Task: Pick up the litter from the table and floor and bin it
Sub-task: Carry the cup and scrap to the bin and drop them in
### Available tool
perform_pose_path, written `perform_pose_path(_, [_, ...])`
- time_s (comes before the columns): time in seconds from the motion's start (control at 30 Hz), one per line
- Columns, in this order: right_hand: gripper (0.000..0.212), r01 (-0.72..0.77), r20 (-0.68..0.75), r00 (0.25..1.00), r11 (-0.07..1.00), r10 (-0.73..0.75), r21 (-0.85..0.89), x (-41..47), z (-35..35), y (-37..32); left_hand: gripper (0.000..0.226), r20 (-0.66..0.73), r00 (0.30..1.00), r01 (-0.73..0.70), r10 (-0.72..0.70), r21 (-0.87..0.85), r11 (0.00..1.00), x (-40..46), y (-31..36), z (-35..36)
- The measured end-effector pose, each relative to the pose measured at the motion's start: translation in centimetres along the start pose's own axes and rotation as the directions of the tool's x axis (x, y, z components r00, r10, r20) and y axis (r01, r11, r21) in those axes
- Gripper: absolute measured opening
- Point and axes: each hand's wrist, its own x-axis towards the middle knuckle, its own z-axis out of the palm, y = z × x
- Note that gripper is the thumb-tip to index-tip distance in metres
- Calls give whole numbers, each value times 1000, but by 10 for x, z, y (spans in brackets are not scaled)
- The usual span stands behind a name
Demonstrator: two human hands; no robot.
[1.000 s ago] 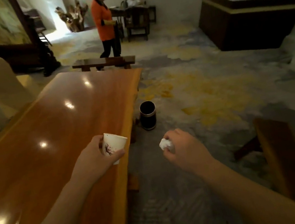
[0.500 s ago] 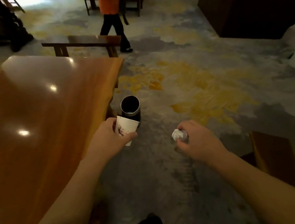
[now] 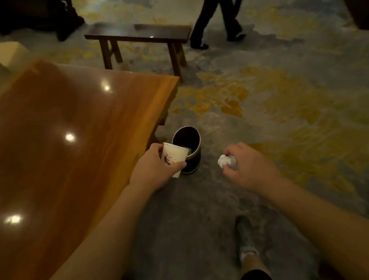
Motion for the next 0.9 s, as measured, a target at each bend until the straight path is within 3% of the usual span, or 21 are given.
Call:
perform_pose_path(0.2, [31,29,155,987,1000,-30,12,154,6,94,86,-21,975,219,-219,-37,975,130,39,62])
perform_pose_path(0.43, [27,-38,323,946,999,27,27,274,39,172,96,83,897,441,-434,-199,875,260,42,123])
perform_pose_path(0.73, [32,-274,340,910,959,236,69,388,172,232,74,216,832,554,-510,-314,771,414,-33,229])
perform_pose_path(0.9, [34,-409,339,874,904,349,126,438,268,264,74,310,727,683,-612,-408,606,480,-100,286])
